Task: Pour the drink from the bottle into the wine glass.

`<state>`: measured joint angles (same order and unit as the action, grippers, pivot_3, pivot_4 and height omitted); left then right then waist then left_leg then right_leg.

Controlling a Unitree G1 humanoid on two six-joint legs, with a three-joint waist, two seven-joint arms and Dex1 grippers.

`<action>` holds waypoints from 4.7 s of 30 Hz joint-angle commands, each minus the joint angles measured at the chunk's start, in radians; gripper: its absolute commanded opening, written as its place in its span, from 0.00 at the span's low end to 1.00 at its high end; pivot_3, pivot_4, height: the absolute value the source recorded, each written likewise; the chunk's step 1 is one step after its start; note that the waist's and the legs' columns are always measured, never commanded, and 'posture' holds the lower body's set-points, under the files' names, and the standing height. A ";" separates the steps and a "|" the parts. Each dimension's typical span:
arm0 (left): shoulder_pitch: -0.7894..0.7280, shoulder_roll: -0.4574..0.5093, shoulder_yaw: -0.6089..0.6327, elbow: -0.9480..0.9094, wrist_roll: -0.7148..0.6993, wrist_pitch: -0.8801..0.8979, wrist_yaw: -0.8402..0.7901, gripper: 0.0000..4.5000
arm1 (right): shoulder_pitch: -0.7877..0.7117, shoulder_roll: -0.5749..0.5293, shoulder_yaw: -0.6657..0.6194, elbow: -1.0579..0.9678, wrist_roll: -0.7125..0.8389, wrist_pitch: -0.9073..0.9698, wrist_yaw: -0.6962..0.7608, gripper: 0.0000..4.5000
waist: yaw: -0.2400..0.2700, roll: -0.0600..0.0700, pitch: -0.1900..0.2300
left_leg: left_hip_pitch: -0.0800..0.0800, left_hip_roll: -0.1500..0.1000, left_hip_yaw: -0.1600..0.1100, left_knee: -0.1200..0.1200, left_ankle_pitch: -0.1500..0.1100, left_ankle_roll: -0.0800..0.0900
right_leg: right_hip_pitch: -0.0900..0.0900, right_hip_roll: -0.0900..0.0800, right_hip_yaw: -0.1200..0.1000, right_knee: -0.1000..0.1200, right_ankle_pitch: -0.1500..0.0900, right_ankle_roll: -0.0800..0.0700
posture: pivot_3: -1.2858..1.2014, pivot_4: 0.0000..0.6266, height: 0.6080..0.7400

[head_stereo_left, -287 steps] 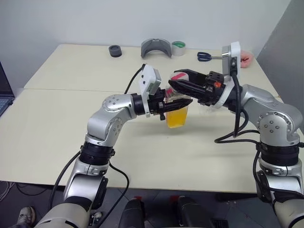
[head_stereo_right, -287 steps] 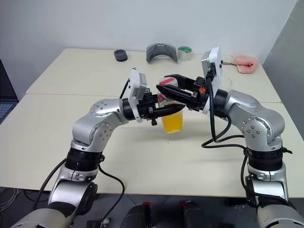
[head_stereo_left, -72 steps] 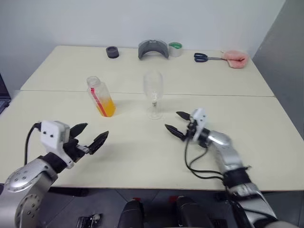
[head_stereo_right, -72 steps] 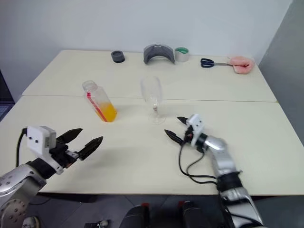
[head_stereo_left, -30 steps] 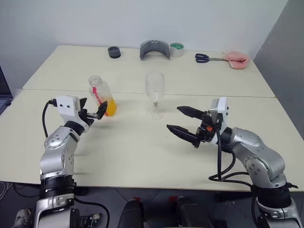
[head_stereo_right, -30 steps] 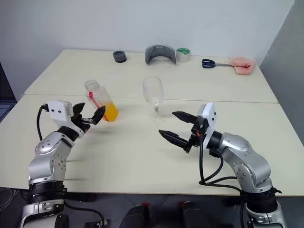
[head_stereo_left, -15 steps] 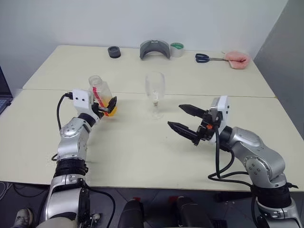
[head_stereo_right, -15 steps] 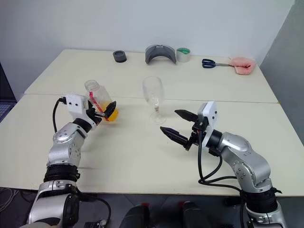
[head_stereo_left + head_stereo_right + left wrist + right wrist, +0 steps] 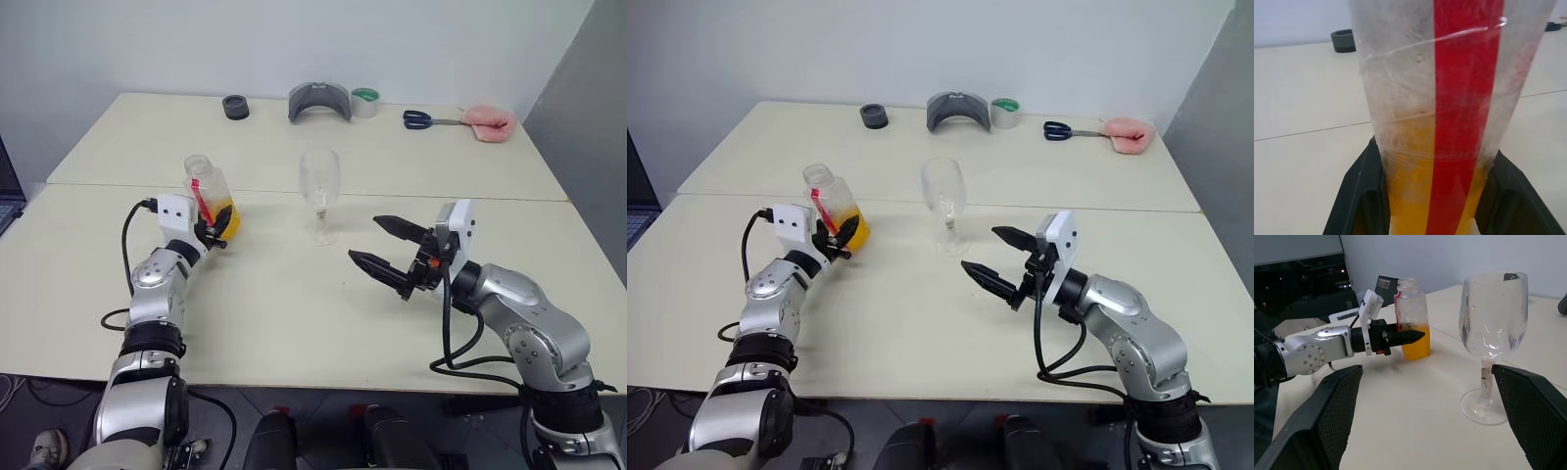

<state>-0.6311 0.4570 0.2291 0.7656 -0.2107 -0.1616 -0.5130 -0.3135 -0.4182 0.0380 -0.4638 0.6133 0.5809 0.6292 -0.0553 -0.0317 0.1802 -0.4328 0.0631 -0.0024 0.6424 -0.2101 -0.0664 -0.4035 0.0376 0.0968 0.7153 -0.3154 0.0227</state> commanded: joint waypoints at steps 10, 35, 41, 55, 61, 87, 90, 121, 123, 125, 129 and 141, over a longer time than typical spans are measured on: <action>-0.119 0.085 -0.124 -0.179 0.150 0.014 -0.012 0.37 | -0.064 0.054 -0.017 0.017 -0.066 -0.112 -0.046 1.00 | 0.002 0.000 0.000 | -0.001 0.000 0.000 0.000 0.000 0.000 | 0.000 0.000 0.000 0.000 0.000 0.000 | 0.52 0.24 1.00; -0.449 0.153 -0.391 0.083 0.503 -0.222 0.025 0.37 | -0.156 0.208 0.023 0.187 -0.226 -0.318 -0.088 1.00 | 0.005 0.000 0.000 | -0.002 0.000 0.001 0.000 0.000 0.000 | -0.001 0.000 0.000 0.000 0.000 0.000 | 0.52 0.24 1.00; -0.495 0.155 -0.417 0.139 0.558 -0.284 0.063 0.37 | -0.155 0.211 0.015 0.195 -0.234 -0.328 -0.088 1.00 | 0.005 0.000 0.000 | -0.001 0.000 0.001 0.000 0.000 0.000 | -0.001 0.000 0.000 0.000 0.000 0.000 | 0.52 0.24 1.00; -0.591 0.191 -0.493 0.227 0.688 -0.405 0.144 0.37 | -0.082 0.217 -0.033 0.215 -0.214 -0.466 -0.062 1.00 | 0.006 0.000 0.000 | -0.001 0.000 0.001 0.000 0.000 0.000 | -0.001 0.000 0.000 0.000 0.000 0.000 | 0.52 0.24 1.00; -0.624 0.197 -0.523 0.261 0.738 -0.440 0.183 0.37 | -0.045 0.223 -0.024 0.212 -0.234 -0.494 -0.063 1.00 | 0.006 0.000 0.000 | -0.001 0.000 0.002 0.000 0.000 0.000 | -0.002 0.000 0.000 0.000 0.000 0.000 | 0.52 0.24 1.00; -0.708 0.237 -0.606 0.320 0.867 -0.508 0.282 0.37 | -0.067 0.244 -0.008 0.242 -0.262 -0.532 -0.096 1.00 | 0.006 0.000 0.000 | -0.001 0.000 0.002 0.000 0.000 0.000 | -0.002 0.000 0.000 0.000 0.000 0.000 | 0.52 0.24 1.00; -0.710 0.245 -0.615 0.320 0.879 -0.513 0.288 0.37 | -0.070 0.249 -0.005 0.246 -0.264 -0.536 -0.094 1.00 | 0.007 0.000 0.000 | -0.001 0.000 0.002 0.000 0.000 0.000 | -0.002 -0.001 0.000 0.000 0.000 0.000 | 0.52 0.24 1.00; -0.752 0.263 -0.668 0.336 0.954 -0.538 0.349 0.37 | -0.077 0.262 -0.002 0.267 -0.277 -0.558 -0.089 1.00 | 0.007 0.000 0.000 | -0.001 -0.001 0.002 0.001 0.000 0.000 | -0.002 -0.001 0.000 0.001 0.000 0.000 | 0.52 0.24 1.00; -0.755 0.264 -0.671 0.338 0.957 -0.539 0.351 0.37 | -0.079 0.263 -0.001 0.268 -0.279 -0.558 -0.090 1.00 | 0.007 0.000 0.000 | -0.001 0.000 0.002 0.001 0.000 0.000 | -0.002 -0.001 0.000 0.001 0.000 0.000 | 0.52 0.24 1.00; -0.759 0.264 -0.674 0.338 0.961 -0.538 0.355 0.37 | -0.077 0.263 -0.001 0.266 -0.279 -0.558 -0.090 1.00 | 0.007 0.000 0.000 | -0.001 -0.001 0.002 0.001 0.000 0.000 | -0.002 -0.001 0.000 0.001 0.000 0.000 | 0.52 0.24 1.00; -0.765 0.263 -0.680 0.342 0.965 -0.535 0.359 0.37 | -0.076 0.262 -0.002 0.265 -0.278 -0.557 -0.093 1.00 | 0.007 0.000 0.000 | -0.001 -0.001 0.002 0.001 0.000 0.000 | -0.002 -0.001 0.000 0.001 0.000 0.000 | 0.52 0.24 1.00; -0.771 0.265 -0.690 0.348 0.969 -0.534 0.364 0.37 | -0.083 0.258 -0.003 0.269 -0.283 -0.559 -0.093 1.00 | 0.007 0.000 0.000 | -0.001 -0.001 0.002 0.001 0.000 0.000 | -0.002 -0.001 0.000 0.001 0.000 0.000 | 0.52 0.24 1.00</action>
<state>-1.3532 0.7026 -0.4680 1.1156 0.7624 -0.6907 -0.1667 -0.3755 -0.1578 0.0403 -0.1732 0.3330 0.0481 0.5395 -0.0482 -0.0317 0.1804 -0.4340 0.0625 -0.0002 0.6435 -0.2098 -0.0668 -0.4051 0.0364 0.0968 0.7167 -0.3152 0.0225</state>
